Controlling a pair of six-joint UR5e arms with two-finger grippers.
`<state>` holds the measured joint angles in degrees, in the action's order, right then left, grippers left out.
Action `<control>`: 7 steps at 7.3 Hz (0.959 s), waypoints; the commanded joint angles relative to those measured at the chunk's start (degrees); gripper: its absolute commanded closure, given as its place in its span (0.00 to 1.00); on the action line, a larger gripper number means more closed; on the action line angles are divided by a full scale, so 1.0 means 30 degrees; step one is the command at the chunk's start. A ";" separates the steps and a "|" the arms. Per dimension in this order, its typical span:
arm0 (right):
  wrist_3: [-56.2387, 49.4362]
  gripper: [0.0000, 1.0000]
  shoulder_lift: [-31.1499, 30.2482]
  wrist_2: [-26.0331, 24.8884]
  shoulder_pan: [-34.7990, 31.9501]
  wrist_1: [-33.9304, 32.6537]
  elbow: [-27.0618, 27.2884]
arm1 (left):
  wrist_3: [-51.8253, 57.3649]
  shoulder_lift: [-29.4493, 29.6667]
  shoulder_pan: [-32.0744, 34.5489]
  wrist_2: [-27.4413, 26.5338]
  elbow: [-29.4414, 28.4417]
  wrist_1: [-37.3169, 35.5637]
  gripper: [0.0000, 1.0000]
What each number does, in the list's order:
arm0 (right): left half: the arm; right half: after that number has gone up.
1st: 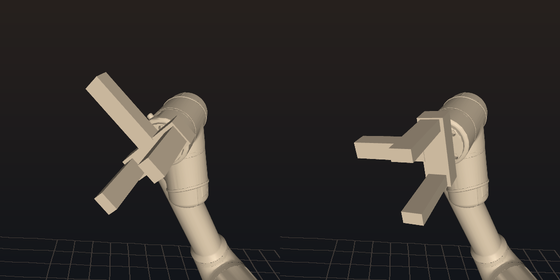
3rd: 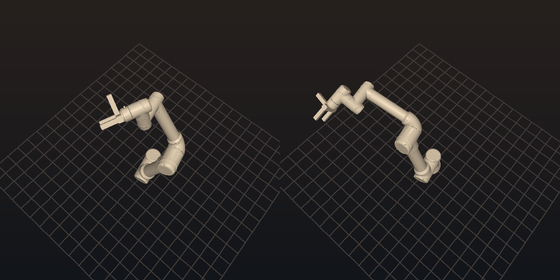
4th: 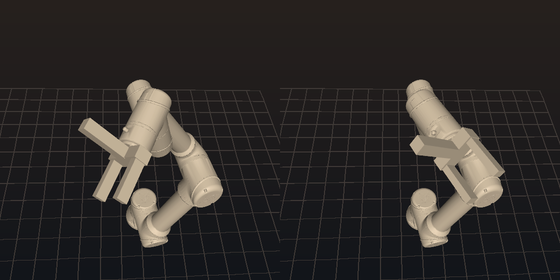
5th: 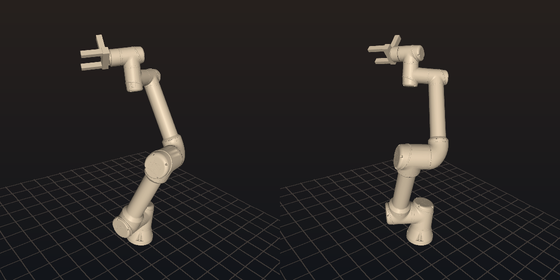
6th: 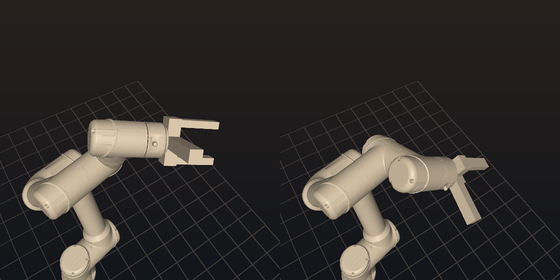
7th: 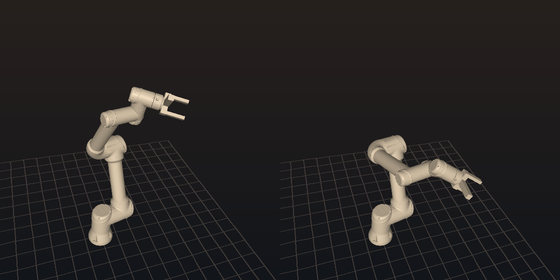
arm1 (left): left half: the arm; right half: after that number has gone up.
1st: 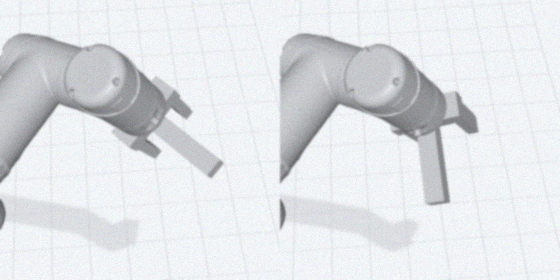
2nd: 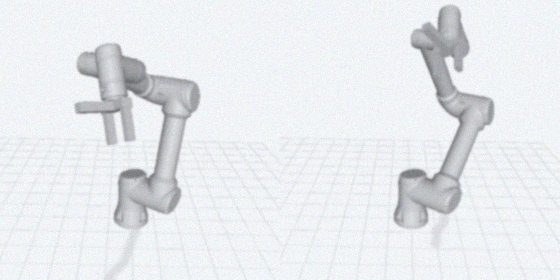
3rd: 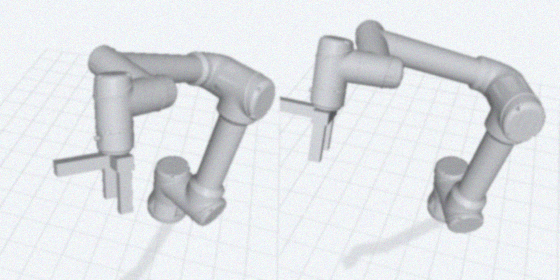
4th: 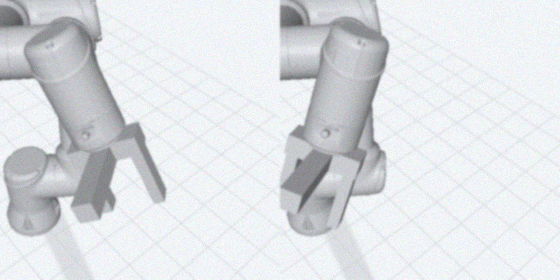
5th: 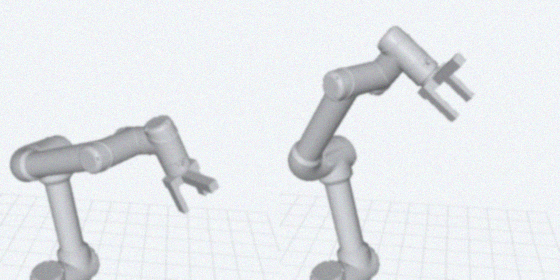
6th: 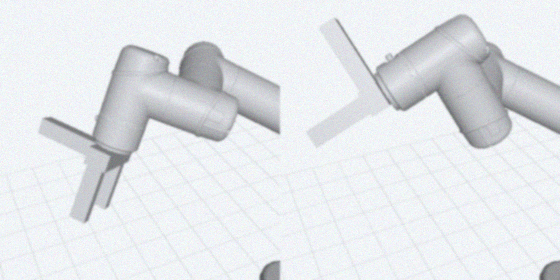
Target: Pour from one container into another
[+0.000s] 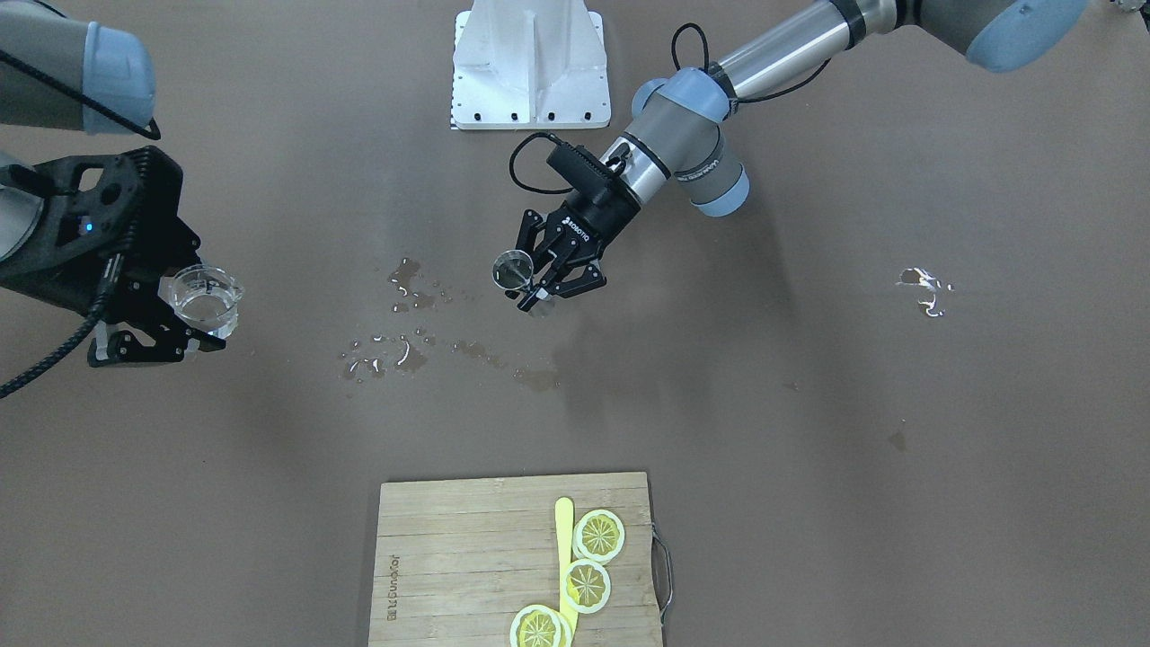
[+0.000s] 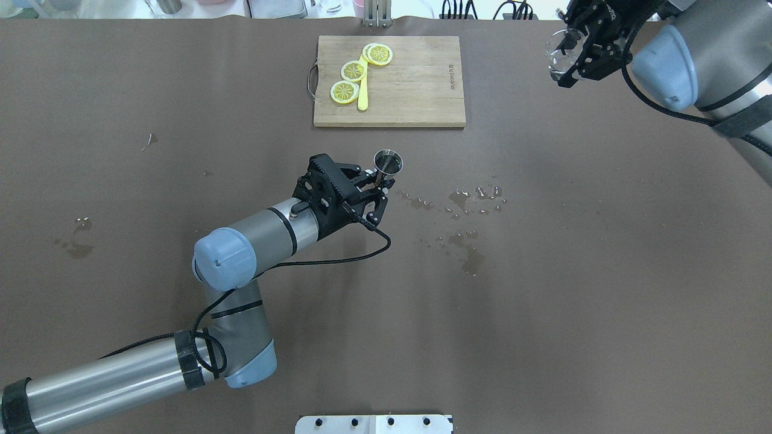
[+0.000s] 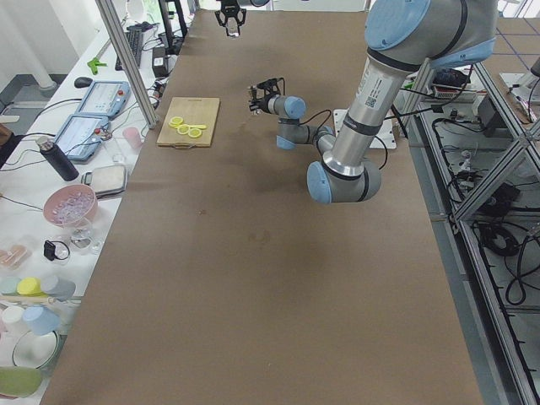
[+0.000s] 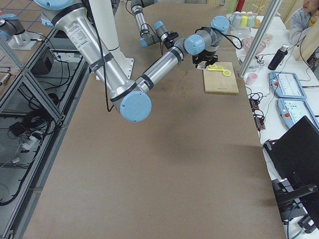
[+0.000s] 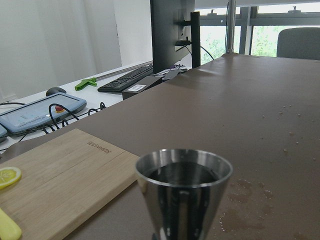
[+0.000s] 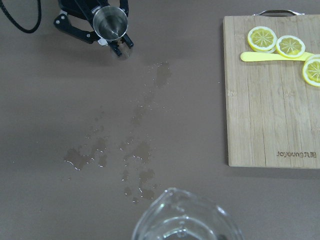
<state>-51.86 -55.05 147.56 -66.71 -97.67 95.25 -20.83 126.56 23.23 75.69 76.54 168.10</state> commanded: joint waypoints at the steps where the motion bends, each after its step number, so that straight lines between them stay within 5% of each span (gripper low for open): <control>1: 0.0493 1.00 -0.0575 0.1840 -0.0527 0.3683 -0.2499 | 0.0000 -0.0145 0.0340 0.0080 0.0006 0.0157 1.00; 7: 0.9743 1.00 -0.0751 0.1731 -0.0382 1.4492 -0.6373 | 0.0205 -0.1487 0.2243 0.0227 0.1229 0.1852 1.00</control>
<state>-28.01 -57.26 152.98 -68.12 -60.98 78.49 -20.36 124.26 28.14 76.25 78.18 171.80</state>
